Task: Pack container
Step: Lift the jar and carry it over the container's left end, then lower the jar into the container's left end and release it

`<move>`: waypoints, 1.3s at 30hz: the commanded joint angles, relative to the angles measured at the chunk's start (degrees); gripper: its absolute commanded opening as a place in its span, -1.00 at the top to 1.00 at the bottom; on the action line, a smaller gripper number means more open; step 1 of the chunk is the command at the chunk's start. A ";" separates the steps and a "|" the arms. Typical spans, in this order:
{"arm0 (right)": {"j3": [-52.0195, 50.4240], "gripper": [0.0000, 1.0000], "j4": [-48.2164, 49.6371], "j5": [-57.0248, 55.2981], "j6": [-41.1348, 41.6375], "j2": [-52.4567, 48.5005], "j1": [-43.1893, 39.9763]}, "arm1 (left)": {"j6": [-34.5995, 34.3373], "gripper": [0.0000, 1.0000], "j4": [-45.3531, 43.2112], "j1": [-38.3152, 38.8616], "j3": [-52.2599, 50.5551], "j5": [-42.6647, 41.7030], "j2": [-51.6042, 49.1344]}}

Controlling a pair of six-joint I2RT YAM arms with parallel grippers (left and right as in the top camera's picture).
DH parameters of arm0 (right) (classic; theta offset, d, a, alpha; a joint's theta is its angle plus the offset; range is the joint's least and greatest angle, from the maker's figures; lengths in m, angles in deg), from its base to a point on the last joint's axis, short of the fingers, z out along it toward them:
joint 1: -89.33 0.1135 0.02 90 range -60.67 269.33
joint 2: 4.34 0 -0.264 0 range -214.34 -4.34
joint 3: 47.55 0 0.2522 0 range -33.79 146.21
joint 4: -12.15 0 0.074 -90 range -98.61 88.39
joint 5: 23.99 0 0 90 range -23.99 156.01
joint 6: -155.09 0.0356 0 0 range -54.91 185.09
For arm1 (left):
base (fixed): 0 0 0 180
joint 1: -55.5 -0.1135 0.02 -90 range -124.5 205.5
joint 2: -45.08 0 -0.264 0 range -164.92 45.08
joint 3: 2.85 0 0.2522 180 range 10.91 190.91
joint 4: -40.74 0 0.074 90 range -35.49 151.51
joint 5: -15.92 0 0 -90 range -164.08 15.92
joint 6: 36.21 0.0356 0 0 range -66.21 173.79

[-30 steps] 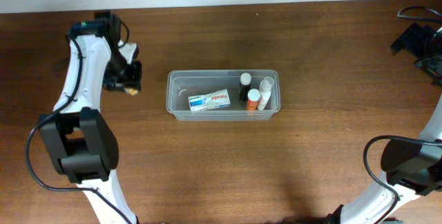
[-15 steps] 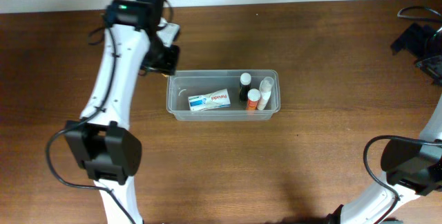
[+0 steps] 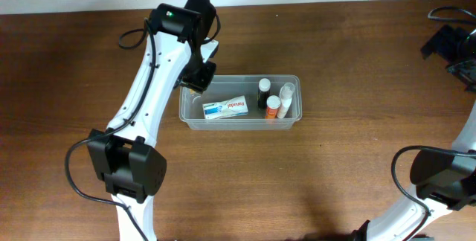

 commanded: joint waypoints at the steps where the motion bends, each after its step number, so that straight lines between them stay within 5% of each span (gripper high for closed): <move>1: 0.59 -0.97 -0.33 0.07 -0.35 1.40 -0.15 | -3.21 0.29 -2.14 -0.09 -3.10 1.01 0.70; 14: 0.59 -0.97 -0.33 0.07 -0.35 1.40 -0.15 | -4.96 0.29 -15.96 -0.15 -19.71 -3.30 0.68; 39: 0.59 -0.97 -0.33 0.07 -0.35 1.40 -0.15 | -13.94 0.29 -33.16 -0.09 -30.16 0.42 0.70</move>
